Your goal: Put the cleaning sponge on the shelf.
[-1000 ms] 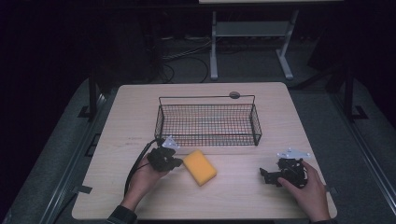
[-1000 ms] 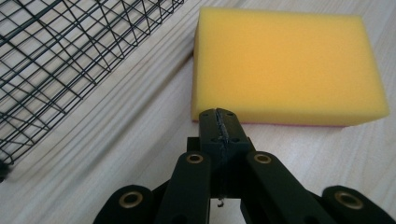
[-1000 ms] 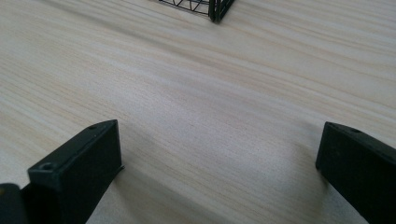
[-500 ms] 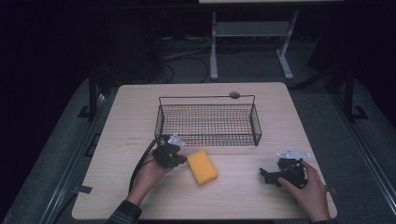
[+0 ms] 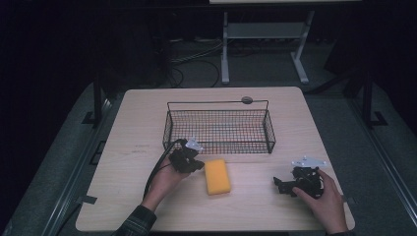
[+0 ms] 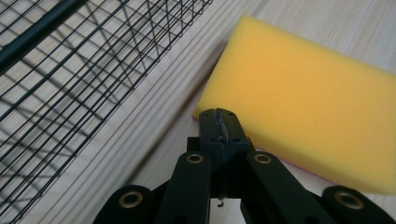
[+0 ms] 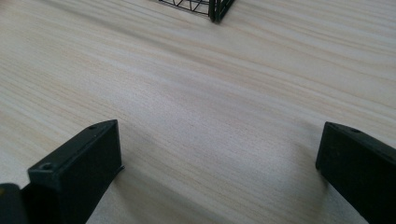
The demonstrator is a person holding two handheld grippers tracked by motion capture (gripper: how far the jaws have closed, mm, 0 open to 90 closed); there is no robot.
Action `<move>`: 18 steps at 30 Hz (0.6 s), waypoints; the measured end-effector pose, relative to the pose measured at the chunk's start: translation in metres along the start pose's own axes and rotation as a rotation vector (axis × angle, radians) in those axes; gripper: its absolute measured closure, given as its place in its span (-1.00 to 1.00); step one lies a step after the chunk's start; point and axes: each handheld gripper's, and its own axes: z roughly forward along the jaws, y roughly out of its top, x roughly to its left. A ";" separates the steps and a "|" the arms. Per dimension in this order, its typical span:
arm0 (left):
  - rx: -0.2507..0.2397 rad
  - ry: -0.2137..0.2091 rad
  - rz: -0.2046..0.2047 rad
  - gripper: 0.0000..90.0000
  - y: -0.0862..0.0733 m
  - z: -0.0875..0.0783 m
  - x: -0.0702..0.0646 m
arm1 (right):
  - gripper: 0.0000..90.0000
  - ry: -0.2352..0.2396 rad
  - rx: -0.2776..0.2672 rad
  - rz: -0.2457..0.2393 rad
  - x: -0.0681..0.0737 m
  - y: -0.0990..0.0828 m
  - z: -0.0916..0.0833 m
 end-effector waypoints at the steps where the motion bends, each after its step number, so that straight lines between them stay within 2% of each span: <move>1: 0.004 -0.002 0.002 0.99 0.000 -0.001 -0.001 | -1.00 0.000 0.000 0.000 0.000 0.000 0.000; 7: -0.025 -0.022 0.016 0.99 0.000 -0.017 -0.013 | -1.00 0.000 0.000 0.000 0.000 0.000 0.000; 11: -0.041 -0.036 0.035 0.99 0.002 -0.024 -0.029 | -1.00 0.000 0.000 0.000 0.000 0.000 0.000; 14: -0.057 -0.061 0.038 0.99 0.001 -0.026 -0.042 | -1.00 0.000 0.000 0.000 0.000 0.000 0.000; 18: -0.053 -0.097 0.044 0.99 0.000 -0.027 -0.053 | -1.00 0.000 0.000 0.000 0.000 0.000 0.000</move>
